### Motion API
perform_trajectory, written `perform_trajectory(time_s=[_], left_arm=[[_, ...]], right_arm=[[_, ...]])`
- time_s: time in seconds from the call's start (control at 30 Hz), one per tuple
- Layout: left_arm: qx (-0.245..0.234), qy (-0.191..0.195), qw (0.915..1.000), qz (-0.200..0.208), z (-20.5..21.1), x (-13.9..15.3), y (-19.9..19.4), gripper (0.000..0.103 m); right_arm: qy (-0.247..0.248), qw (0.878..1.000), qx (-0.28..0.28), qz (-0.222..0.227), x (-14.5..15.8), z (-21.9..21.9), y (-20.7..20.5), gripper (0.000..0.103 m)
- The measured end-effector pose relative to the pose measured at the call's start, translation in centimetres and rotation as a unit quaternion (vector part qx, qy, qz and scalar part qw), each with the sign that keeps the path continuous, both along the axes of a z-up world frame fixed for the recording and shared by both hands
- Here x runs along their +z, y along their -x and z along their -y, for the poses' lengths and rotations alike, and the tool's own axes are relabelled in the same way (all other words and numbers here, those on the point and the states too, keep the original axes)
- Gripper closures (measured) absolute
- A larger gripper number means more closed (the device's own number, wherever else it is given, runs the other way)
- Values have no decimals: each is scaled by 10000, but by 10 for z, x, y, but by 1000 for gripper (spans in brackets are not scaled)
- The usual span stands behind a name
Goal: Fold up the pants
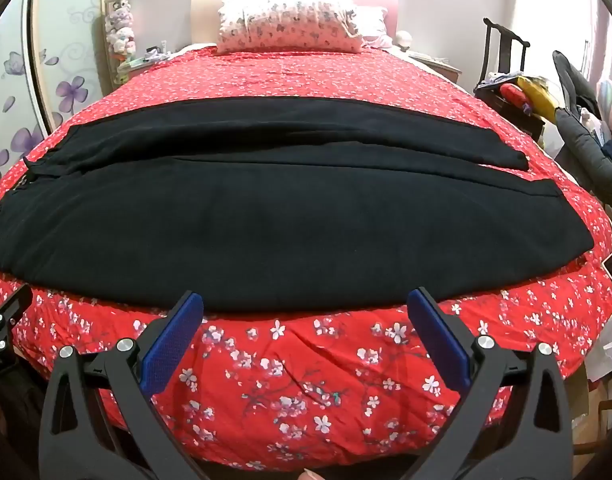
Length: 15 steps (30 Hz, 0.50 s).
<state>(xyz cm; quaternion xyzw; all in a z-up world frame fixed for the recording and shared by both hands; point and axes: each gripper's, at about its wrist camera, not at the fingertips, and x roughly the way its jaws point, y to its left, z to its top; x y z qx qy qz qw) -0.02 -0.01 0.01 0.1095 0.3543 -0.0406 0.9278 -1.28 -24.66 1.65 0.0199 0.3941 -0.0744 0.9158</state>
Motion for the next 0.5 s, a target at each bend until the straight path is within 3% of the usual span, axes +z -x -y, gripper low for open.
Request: perform_trajectory(time_s=[0.5], left_arm=[[-5,19,10000,-27,0,0,0,2]], right_arm=[[-31,10000,-2,-12,-1,1,0,1]])
